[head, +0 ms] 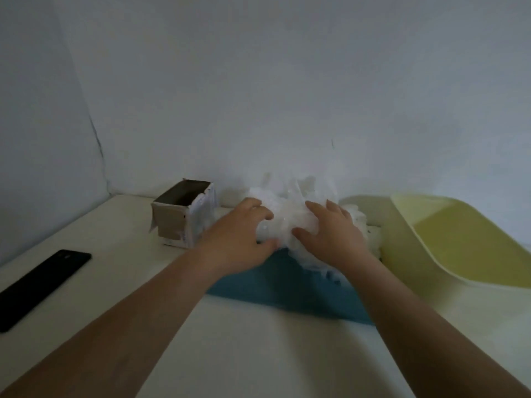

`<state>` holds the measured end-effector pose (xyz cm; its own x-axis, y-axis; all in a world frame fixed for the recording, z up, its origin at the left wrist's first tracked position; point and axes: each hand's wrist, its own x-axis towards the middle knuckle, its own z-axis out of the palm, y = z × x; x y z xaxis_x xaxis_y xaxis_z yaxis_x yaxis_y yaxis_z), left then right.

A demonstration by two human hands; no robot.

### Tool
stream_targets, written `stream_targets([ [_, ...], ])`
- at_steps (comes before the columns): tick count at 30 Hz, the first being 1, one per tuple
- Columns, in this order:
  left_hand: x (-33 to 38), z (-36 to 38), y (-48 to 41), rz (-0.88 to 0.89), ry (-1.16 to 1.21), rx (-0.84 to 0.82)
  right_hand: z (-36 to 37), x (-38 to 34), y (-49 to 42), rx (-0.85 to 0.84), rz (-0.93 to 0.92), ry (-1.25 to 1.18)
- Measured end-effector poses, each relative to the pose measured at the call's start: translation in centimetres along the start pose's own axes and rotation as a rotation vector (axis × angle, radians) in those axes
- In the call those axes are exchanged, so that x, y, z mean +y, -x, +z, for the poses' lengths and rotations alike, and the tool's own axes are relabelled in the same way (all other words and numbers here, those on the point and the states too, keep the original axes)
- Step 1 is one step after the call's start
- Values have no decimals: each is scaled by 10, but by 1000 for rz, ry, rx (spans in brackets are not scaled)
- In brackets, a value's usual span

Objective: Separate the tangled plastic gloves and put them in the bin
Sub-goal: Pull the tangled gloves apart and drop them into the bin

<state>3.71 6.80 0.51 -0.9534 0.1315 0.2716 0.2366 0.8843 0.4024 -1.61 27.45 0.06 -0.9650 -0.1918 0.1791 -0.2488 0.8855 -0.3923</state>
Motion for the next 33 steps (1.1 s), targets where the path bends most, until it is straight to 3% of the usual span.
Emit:
stream_targets([
  [3,8,33,-8,44,108,-3,11,19,-10,47,-35,-170],
  [10,21,67,-49,-18,191,168,15,52,-38,93,-136,-422],
  [15,16,79,-67,-111,235,225,13,52,-37,158,-189,-442],
  [19,9,79,-73,-139,289,235,8,40,-36,368,-207,-90],
  [22,5,70,-73,-140,331,251,4,19,-25,687,-419,-82],
  [23,5,66,-73,-137,343,254,5,13,-21,660,-437,-111],
  [27,6,42,-63,-159,451,304,14,8,-17,189,-221,-234],
  [33,19,13,-52,-155,683,433,16,29,-25,129,-124,-311],
])
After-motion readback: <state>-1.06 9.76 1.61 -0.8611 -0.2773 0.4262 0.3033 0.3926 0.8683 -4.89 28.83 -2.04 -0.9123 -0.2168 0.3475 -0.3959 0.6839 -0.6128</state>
